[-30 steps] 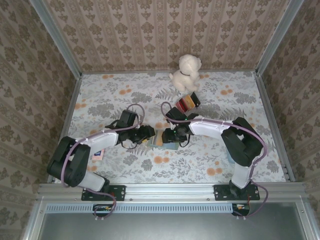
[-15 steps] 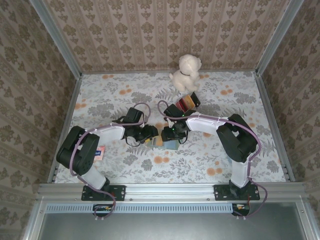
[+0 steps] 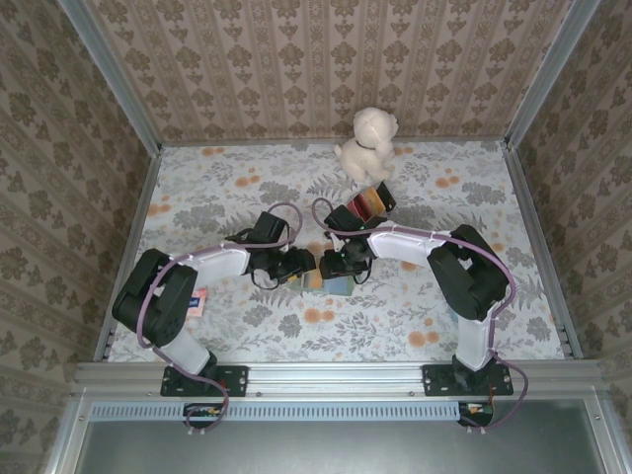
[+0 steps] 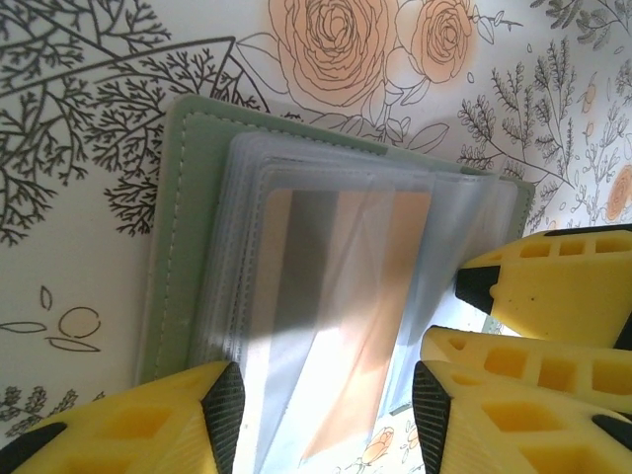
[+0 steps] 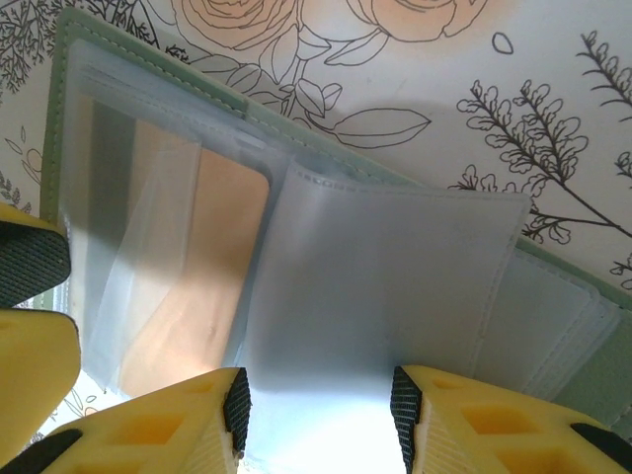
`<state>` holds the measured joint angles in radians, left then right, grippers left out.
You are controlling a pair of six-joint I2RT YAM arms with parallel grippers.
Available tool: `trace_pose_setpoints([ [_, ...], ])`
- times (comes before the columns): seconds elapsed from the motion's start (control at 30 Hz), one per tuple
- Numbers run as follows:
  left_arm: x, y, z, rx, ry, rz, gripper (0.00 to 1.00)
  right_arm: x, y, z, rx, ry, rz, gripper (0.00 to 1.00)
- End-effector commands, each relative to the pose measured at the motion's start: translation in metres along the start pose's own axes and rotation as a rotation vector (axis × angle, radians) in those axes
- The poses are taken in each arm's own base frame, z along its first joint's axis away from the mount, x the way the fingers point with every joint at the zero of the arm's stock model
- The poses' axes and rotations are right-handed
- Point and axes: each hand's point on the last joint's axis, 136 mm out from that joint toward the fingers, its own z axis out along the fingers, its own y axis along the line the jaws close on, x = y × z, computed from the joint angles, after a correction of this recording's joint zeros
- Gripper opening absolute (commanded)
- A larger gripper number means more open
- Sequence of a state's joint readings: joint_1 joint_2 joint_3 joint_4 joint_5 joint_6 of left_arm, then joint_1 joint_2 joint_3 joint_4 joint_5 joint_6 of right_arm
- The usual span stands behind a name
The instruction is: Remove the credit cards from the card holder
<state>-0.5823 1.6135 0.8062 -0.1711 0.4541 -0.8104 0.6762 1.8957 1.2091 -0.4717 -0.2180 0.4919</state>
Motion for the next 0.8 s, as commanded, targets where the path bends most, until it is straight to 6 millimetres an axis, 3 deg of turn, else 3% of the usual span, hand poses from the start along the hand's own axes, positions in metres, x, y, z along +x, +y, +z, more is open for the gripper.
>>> trace_pose_setpoints([
  [0.0,0.010,0.018,0.004,-0.105,0.040,0.002,0.54,0.019,-0.018,0.016,0.044,0.073,0.011,0.47],
  [0.2,0.012,0.009,0.004,-0.094,0.048,0.040,0.53,0.021,-0.021,0.018,0.054,0.077,0.014,0.46],
  [0.43,0.005,0.008,-0.013,-0.160,-0.005,0.070,0.50,0.023,-0.025,0.020,0.064,0.080,0.018,0.46],
  [0.63,0.008,0.008,0.000,-0.141,0.024,0.063,0.47,0.022,-0.027,0.021,0.064,0.081,0.017,0.46],
  [0.77,0.008,0.003,0.003,-0.126,0.030,0.073,0.40,0.022,-0.026,0.021,0.064,0.082,0.014,0.46],
])
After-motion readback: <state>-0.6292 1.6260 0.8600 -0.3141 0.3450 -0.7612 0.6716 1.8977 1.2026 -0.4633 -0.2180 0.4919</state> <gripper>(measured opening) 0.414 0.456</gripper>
